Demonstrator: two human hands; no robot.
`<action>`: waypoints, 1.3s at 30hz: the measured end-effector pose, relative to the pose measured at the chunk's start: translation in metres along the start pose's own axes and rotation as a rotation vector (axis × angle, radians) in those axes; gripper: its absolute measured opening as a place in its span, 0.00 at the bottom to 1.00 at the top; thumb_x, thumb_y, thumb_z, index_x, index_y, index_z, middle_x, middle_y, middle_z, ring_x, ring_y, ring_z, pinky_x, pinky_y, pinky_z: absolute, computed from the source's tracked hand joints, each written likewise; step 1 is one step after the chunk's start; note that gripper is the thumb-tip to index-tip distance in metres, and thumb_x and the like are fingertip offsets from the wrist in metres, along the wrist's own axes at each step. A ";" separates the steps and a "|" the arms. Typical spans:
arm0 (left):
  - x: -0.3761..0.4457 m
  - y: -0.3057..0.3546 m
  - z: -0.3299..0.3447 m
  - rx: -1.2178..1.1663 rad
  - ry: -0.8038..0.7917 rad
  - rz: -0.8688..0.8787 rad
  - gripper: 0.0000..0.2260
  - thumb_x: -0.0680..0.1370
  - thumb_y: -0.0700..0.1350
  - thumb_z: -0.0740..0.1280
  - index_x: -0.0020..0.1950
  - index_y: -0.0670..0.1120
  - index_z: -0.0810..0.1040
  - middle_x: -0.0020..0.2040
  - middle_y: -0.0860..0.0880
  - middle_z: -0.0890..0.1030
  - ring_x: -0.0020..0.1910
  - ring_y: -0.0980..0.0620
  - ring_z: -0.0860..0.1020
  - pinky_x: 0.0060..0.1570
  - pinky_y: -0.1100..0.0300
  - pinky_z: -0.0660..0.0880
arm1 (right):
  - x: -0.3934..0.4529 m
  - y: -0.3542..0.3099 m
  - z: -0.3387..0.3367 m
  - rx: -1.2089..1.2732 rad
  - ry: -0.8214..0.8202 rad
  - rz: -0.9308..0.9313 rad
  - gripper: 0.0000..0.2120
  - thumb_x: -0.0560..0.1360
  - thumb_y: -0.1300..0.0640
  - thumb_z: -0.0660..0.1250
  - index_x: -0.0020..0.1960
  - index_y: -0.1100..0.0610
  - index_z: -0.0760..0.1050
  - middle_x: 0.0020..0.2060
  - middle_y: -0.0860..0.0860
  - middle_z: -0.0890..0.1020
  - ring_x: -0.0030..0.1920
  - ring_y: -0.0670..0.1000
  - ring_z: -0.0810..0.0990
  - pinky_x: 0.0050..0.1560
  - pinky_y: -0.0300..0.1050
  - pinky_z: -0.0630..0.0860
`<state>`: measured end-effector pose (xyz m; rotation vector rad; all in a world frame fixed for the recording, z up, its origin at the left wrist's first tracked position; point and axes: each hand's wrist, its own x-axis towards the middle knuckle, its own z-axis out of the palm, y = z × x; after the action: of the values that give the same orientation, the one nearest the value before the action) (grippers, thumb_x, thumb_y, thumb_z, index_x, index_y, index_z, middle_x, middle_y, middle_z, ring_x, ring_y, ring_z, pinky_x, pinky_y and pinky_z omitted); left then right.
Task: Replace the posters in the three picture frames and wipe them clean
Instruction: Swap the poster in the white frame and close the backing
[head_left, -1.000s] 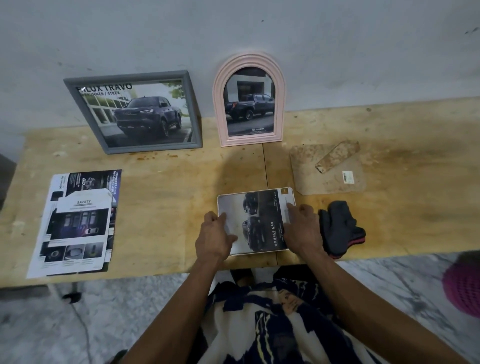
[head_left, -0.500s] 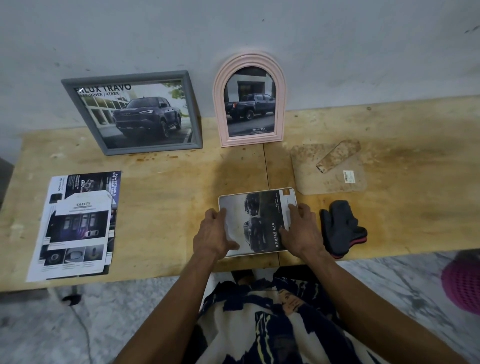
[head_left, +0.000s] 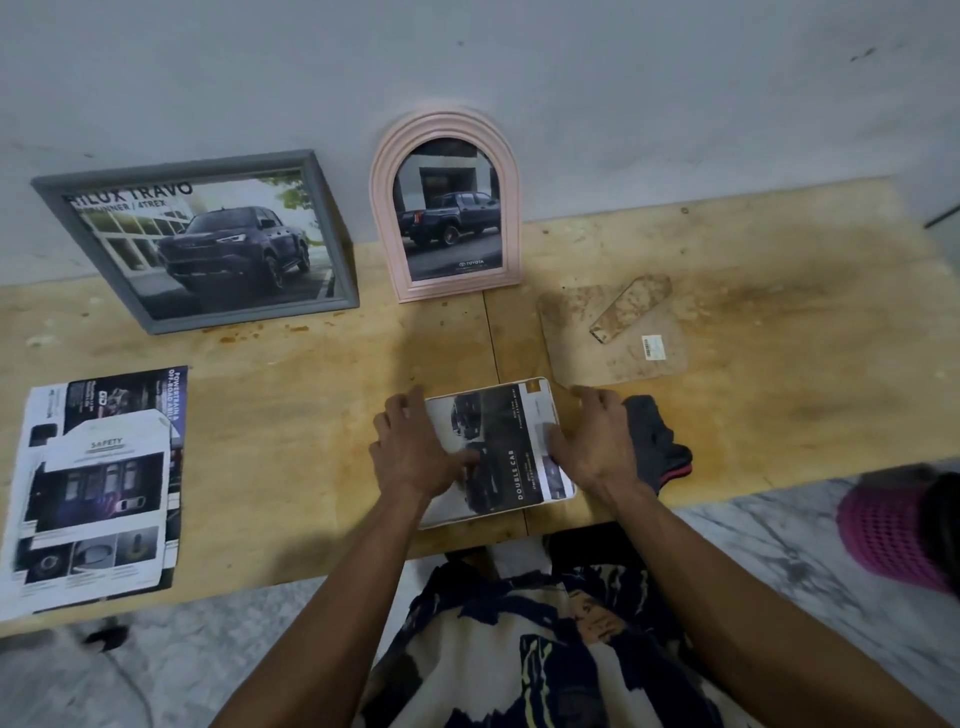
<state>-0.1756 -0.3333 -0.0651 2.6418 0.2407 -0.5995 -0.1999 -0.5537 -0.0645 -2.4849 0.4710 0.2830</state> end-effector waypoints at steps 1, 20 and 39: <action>0.004 0.011 0.001 -0.047 0.016 0.025 0.48 0.65 0.64 0.77 0.77 0.49 0.57 0.73 0.46 0.62 0.70 0.43 0.63 0.61 0.44 0.70 | 0.006 0.003 -0.008 0.012 0.015 0.028 0.26 0.73 0.51 0.69 0.69 0.56 0.68 0.63 0.57 0.70 0.64 0.58 0.69 0.58 0.51 0.72; 0.081 0.224 0.032 -0.247 -0.052 -0.160 0.13 0.75 0.48 0.73 0.53 0.45 0.74 0.48 0.48 0.76 0.49 0.47 0.77 0.51 0.58 0.75 | 0.174 0.086 -0.100 0.092 -0.122 0.337 0.34 0.73 0.54 0.67 0.75 0.59 0.60 0.68 0.60 0.69 0.67 0.61 0.69 0.66 0.55 0.70; 0.075 0.224 0.041 -0.590 0.085 -0.437 0.30 0.69 0.39 0.77 0.69 0.38 0.70 0.59 0.47 0.77 0.52 0.54 0.76 0.50 0.66 0.76 | 0.169 0.087 -0.114 0.545 -0.068 0.533 0.28 0.66 0.38 0.73 0.58 0.54 0.72 0.48 0.50 0.79 0.43 0.49 0.80 0.45 0.51 0.82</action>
<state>-0.0670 -0.5462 -0.0515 2.0456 0.8883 -0.4547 -0.0690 -0.7324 -0.0683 -1.7861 1.0284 0.3851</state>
